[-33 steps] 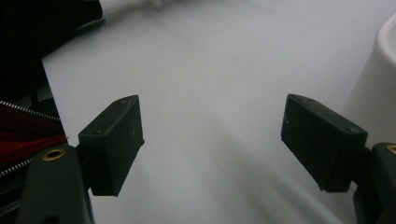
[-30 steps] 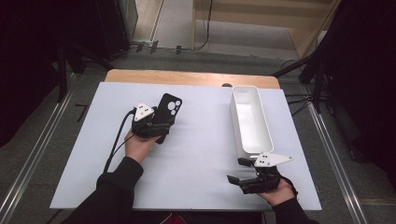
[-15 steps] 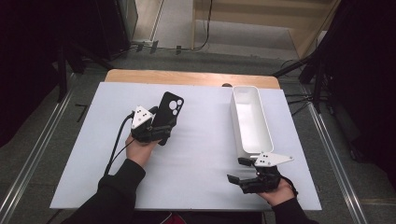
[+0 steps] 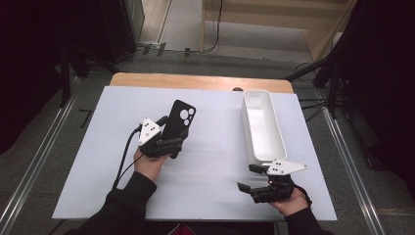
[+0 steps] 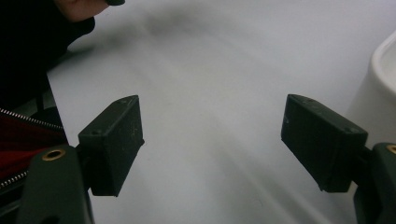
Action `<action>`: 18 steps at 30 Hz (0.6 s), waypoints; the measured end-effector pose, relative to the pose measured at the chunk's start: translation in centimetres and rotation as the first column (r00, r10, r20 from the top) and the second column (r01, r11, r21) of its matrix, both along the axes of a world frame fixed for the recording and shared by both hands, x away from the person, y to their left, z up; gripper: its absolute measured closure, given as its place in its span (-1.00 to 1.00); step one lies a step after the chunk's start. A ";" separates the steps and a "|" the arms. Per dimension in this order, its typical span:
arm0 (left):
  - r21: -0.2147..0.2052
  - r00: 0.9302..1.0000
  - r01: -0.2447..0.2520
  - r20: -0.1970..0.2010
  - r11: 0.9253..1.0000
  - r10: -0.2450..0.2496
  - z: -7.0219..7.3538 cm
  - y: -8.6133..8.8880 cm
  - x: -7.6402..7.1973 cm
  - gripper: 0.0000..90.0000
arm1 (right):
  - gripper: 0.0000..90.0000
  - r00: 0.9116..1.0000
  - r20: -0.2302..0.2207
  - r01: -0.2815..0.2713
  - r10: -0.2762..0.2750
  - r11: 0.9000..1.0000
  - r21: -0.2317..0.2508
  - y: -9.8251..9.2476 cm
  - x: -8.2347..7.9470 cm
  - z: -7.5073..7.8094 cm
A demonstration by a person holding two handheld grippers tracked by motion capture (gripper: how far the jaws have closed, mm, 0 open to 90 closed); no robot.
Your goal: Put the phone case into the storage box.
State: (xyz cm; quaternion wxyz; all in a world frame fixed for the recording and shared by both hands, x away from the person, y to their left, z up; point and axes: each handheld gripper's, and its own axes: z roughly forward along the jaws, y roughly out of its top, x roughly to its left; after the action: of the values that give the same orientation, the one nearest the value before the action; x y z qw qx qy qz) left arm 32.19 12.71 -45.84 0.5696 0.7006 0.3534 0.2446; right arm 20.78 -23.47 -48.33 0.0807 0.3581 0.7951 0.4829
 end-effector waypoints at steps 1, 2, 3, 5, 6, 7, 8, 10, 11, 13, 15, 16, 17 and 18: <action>-0.005 1.000 -0.003 -0.004 1.000 0.003 0.0 0.0 -0.2 -0.69 | -0.57 1.000 0.001 -0.001 0.001 1.000 0.000 0.0 0.0 0.0; -0.010 1.000 -0.005 -0.002 1.000 0.005 0.0 -0.1 -0.4 -0.69 | -0.57 1.000 0.003 -0.002 0.002 1.000 -0.006 0.0 -0.1 0.1; -0.014 1.000 -0.009 -0.003 1.000 0.009 0.0 -0.1 -0.5 -0.69 | -0.57 1.000 0.003 -0.004 0.004 1.000 -0.001 0.0 -0.1 0.1; -0.020 1.000 -0.011 -0.004 1.000 0.011 -0.1 -0.3 -0.8 -0.69 | -0.57 1.000 0.007 -0.008 0.008 1.000 0.006 0.1 -0.1 0.2; -0.020 1.000 -0.014 -0.007 1.000 0.014 -0.1 -0.3 -1.0 -0.69 | -0.57 1.000 0.005 -0.006 0.006 1.000 0.007 0.1 -0.2 0.2; -0.021 1.000 -0.015 -0.013 1.000 0.014 -0.1 -0.4 -1.1 -0.69 | -0.57 1.000 0.006 -0.006 0.006 1.000 0.007 0.2 -0.2 0.2; -0.023 1.000 -0.016 -0.013 1.000 0.016 -0.2 -0.4 -1.2 -0.69 | -0.57 1.000 0.007 -0.003 0.003 1.000 0.004 0.2 -0.2 0.3; -0.029 1.000 -0.025 -0.019 0.999 0.025 -0.2 -0.5 -1.5 -0.69 | -0.55 1.000 0.004 -0.008 0.008 1.000 0.013 0.2 -0.2 0.3; -0.029 0.999 -0.028 -0.018 0.999 0.027 -0.2 -0.5 -1.6 -0.69 | -0.55 1.000 0.005 -0.008 0.008 1.000 0.018 0.3 -0.2 0.4; -0.036 0.999 -0.036 -0.015 0.999 0.036 -0.3 -0.6 -1.9 -0.69 | -0.55 1.000 0.006 0.001 -0.002 1.000 0.019 0.3 -0.2 0.5; -0.046 0.999 -0.042 -0.022 0.998 0.041 -0.4 -0.6 -2.1 -0.69 | -0.55 1.000 0.010 0.011 -0.011 1.000 0.021 0.4 -0.3 0.6; -0.046 0.999 -0.040 -0.026 0.998 0.039 -0.4 -0.6 -2.2 -0.69 | -0.55 1.000 0.011 0.018 -0.018 1.000 0.023 0.4 -0.3 0.7; -0.044 0.999 -0.040 -0.029 0.998 0.039 -0.4 -0.7 -2.3 -0.69 | -0.55 1.000 0.007 0.020 -0.020 0.999 0.027 0.4 -0.3 0.8; -0.042 0.999 -0.038 -0.031 0.998 0.037 -0.4 -0.7 -2.5 -0.69 | -0.55 1.000 -0.003 0.016 -0.016 0.999 0.032 0.5 -0.3 0.8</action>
State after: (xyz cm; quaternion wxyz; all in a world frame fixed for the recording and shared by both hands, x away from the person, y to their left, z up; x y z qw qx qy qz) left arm 29.73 11.98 -46.29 0.5741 0.6854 0.3801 0.2369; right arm 20.53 -23.01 -47.51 0.0777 0.3664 0.7844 0.4944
